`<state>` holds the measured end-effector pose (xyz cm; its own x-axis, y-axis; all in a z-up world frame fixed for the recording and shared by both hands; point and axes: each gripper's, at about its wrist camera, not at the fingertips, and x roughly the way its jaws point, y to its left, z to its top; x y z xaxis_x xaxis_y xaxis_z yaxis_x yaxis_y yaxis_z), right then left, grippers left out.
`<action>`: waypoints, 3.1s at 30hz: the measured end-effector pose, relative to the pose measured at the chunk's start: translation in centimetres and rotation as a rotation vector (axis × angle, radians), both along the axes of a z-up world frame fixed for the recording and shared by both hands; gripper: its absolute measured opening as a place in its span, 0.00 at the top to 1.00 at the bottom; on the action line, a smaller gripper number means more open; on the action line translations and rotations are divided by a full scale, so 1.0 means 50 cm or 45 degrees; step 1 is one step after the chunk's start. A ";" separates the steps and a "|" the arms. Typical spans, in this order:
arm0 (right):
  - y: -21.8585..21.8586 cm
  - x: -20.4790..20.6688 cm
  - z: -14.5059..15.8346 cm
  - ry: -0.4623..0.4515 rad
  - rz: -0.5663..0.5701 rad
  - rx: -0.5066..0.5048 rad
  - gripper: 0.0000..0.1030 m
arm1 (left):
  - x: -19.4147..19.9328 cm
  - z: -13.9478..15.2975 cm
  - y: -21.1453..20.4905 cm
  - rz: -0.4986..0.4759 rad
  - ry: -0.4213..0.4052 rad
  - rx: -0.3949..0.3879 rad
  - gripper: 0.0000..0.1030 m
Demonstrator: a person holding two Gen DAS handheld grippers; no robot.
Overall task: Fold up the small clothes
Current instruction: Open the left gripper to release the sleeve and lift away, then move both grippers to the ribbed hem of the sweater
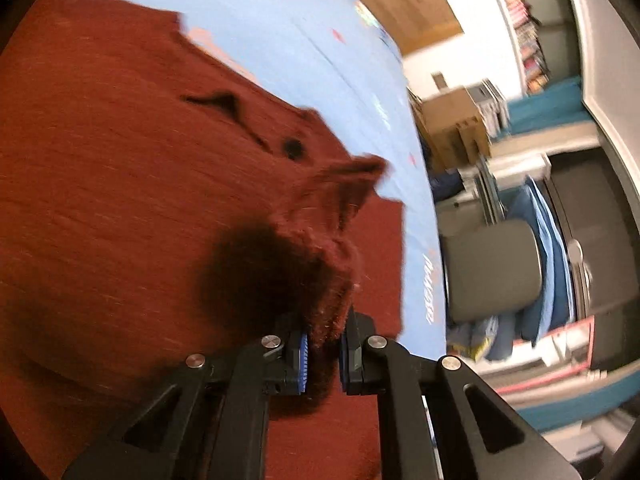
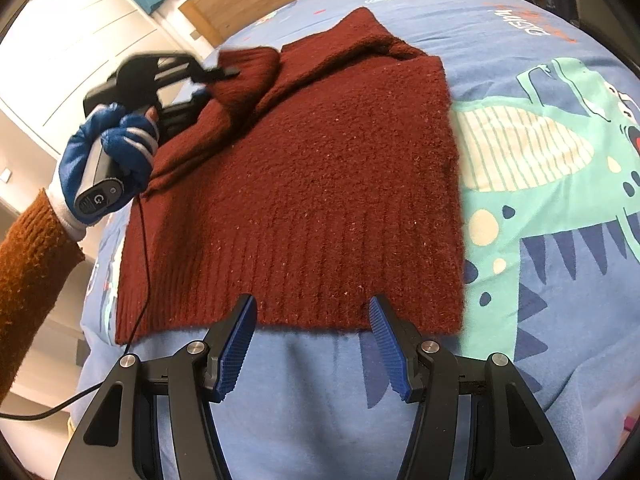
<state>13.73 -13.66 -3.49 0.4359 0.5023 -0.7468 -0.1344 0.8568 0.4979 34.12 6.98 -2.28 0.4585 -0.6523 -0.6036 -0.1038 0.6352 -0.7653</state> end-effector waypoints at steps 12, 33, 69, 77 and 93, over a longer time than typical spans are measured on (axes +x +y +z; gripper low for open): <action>-0.026 0.001 -0.010 0.013 -0.024 0.032 0.41 | -0.015 0.022 -0.128 -0.254 -0.046 0.157 0.66; -0.030 0.006 -0.008 0.013 -0.022 0.024 0.42 | -0.073 0.005 -0.188 -0.363 -0.109 0.420 0.65; -0.012 -0.003 0.045 -0.040 -0.042 -0.104 0.41 | -0.152 -0.056 0.110 0.094 0.026 0.762 0.59; -0.022 -0.025 0.070 -0.087 -0.057 -0.101 0.41 | -0.232 -0.006 0.125 0.084 0.021 0.843 0.59; -0.053 -0.101 0.129 -0.170 -0.117 -0.137 0.41 | -0.511 0.052 0.221 0.215 0.089 0.788 0.45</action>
<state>8.68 -16.29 2.94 0.5752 0.3759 -0.7266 -0.1115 0.9159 0.3856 8.55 18.01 0.31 0.4705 -0.0960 -0.8771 -0.2771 0.9277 -0.2502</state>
